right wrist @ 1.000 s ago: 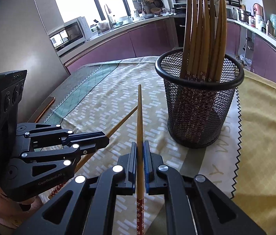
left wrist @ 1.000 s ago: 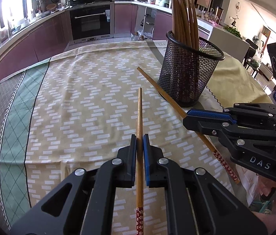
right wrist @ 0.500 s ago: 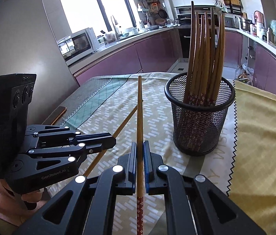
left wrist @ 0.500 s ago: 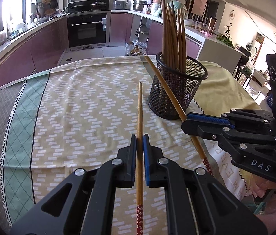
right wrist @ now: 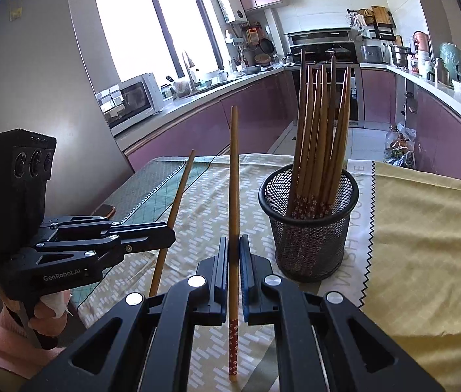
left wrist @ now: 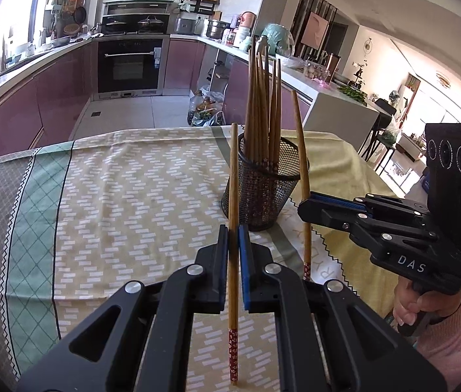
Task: Organize utensils
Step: 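Lift the right gripper's chopstick upright while the left gripper raises its chopstick upright, then carry both upright chopsticks over the mesh cup and lower them into it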
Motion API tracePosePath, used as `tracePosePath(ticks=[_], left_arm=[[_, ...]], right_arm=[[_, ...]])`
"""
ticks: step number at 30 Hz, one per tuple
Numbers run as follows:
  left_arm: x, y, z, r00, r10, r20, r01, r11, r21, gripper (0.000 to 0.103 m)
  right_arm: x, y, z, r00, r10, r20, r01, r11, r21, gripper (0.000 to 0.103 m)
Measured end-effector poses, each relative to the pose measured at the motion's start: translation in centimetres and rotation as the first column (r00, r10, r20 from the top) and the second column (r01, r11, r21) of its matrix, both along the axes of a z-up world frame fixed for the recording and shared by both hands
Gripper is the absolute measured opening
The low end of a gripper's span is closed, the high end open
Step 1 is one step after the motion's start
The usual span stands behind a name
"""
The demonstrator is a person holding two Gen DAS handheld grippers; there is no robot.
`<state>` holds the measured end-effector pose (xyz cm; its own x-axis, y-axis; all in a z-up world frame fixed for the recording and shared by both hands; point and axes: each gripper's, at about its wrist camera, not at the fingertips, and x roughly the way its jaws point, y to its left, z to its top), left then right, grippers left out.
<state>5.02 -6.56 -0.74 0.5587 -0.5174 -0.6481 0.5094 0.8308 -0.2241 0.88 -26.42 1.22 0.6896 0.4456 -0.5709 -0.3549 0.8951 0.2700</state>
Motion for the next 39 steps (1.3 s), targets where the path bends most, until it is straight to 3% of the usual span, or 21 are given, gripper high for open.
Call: tracePosePath(ticks=[15,39], left_arm=[[-0.1,0.4,3.6,0.998,-0.028,0.055,0.033,0.997,-0.077,0.007],[0.3,-1.2,5.3,0.994,-0.042,0.097,0.047,0.997,-0.056,0.007]], right_arm=[[-0.3,-2.1,2.1,0.997,-0.038,0.074,0.035,0.999,0.040,0.006],[-0.6,-2.6,3.5,0.991,-0.055,0.119,0.051,0.998,0.033,0.006]])
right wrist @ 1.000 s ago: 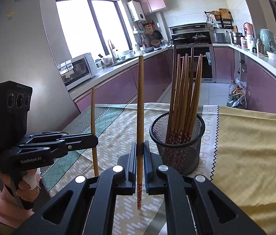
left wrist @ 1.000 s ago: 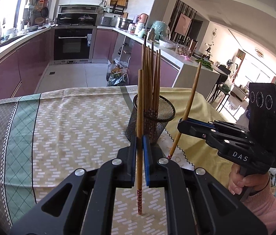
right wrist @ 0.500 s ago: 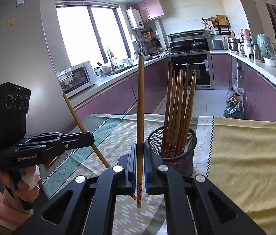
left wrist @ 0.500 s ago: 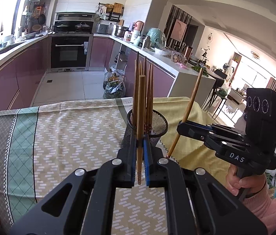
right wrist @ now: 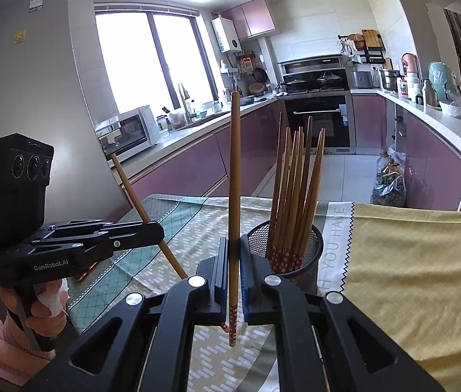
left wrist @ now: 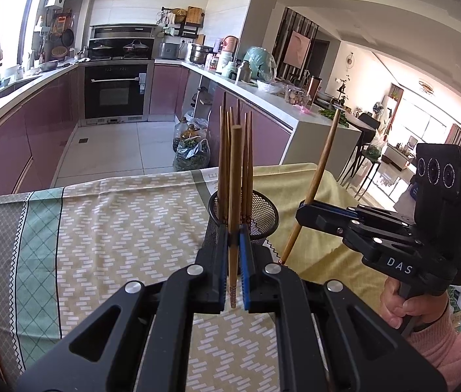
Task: Organize utensils
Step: 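Carry both upright chopsticks over the mesh cup and lower them into it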
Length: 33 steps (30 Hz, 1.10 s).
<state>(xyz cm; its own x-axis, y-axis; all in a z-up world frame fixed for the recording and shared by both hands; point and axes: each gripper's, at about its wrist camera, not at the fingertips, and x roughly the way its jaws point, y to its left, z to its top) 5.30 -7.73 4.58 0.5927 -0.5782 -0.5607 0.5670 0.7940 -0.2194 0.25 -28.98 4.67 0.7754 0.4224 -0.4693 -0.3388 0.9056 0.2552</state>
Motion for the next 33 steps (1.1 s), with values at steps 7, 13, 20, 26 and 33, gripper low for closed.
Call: tracePosePath(ticks=[7,13,20,26,33], left_arm=[[-0.1,-0.4,0.6,1.000,-0.006,0.017,0.006,1.000,0.003,0.007],[-0.2,-0.5,1.5,0.999,-0.015,0.037,0.015,1.000,-0.004,0.007],[-0.3,-0.7,3.3,0.997,-0.027,0.071,0.029,0.999,-0.022,0.007],[-0.5,-0.7,5.0,0.994,-0.033,0.103,0.037,0.999,-0.037,0.007],[-0.6,-0.9,6.9,0.988,-0.031,0.148,0.039,0.998,-0.052,0.007]], right_arm=[[-0.2,0.1,0.5,1.000,-0.003,0.017,0.003,1.000,-0.004,0.006],[-0.2,-0.3,1.4,0.999,-0.011,0.038,0.011,1.000,-0.008,0.006],[0.0,-0.6,2.5,0.997,-0.012,0.070,0.012,1.000,-0.007,0.006],[0.4,-0.7,3.5,0.995,-0.011,0.097,0.012,1.000,-0.007,0.006],[0.6,-0.6,4.5,0.992,-0.011,0.124,0.013,1.000,-0.010,0.006]])
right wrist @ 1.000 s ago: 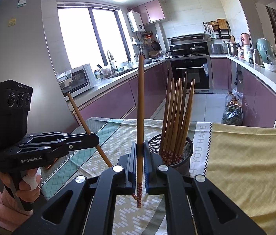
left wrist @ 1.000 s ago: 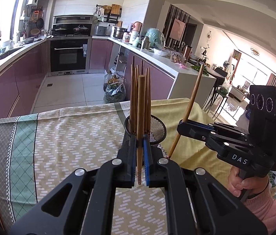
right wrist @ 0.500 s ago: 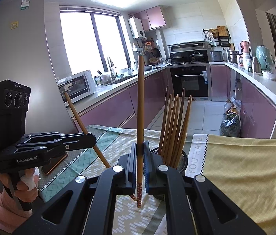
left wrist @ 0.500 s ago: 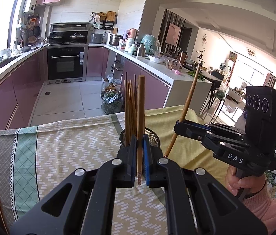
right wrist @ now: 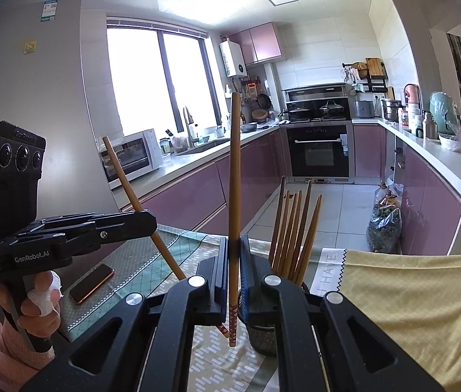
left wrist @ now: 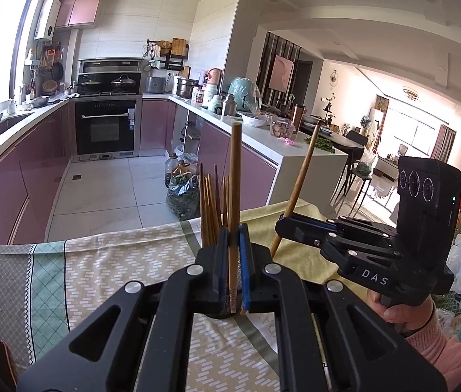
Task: Organize utensils
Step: 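Carry both upright chopsticks over the mesh cup and lower them into it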
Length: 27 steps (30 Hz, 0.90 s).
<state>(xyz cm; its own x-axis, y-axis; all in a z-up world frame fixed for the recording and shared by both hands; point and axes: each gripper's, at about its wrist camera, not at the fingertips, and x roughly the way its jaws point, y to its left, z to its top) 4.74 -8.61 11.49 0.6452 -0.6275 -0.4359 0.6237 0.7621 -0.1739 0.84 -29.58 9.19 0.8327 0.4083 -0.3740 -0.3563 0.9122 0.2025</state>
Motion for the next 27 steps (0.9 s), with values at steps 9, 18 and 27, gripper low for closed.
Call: tracePosePath(ticks=[9,18,27], left_arm=[[0.3,-0.5,2.0,1.000,0.001,0.031,0.000,1.000,-0.016,0.007],[1.0,-1.1,1.9,1.000,0.008,0.024,-0.008,1.000,-0.014,0.007],[2.0,-1.5,0.7,0.999,0.033,0.007,-0.033,0.999,0.018,0.007]], right_arm=[[0.3,-0.4,0.8,1.000,-0.019,0.023,0.019,1.000,0.005,0.006],[1.0,-0.5,0.9,0.999,-0.038,0.025,0.038,0.999,0.012,0.006],[1.9,-0.3,0.3,0.998,-0.057,0.008,0.057,0.998,0.016,0.006]])
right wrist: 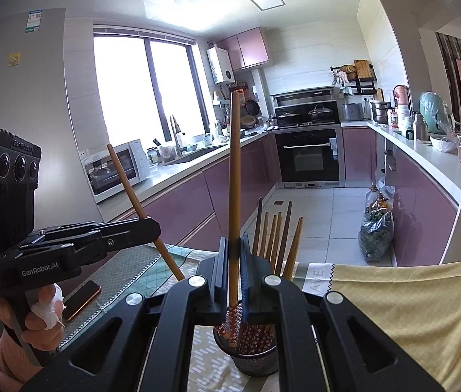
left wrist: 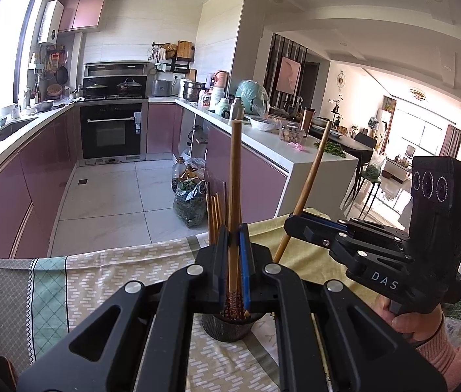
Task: Organize utensils
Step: 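Carry both upright chopsticks over the mesh cup and lower them into it, then push the left gripper's chopstick down into the cup while the right gripper inserts its chopstick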
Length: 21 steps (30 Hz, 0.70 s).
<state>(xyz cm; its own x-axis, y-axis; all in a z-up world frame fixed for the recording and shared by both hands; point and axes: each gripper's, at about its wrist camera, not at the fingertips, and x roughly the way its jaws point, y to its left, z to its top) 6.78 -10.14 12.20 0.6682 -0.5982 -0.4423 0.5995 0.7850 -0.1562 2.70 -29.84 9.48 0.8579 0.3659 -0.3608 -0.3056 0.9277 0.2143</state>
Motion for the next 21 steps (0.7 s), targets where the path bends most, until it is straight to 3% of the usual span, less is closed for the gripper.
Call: tracePosePath(ticks=[21], left_arm=[[1.8,-1.2,-1.3,1.000,0.013,-0.029,-0.012,0.998,0.055,0.007]], right_arm=[[2.3,0.4,-1.1,0.999,-0.020,-0.049,0.020,1.000,-0.010,0.006]])
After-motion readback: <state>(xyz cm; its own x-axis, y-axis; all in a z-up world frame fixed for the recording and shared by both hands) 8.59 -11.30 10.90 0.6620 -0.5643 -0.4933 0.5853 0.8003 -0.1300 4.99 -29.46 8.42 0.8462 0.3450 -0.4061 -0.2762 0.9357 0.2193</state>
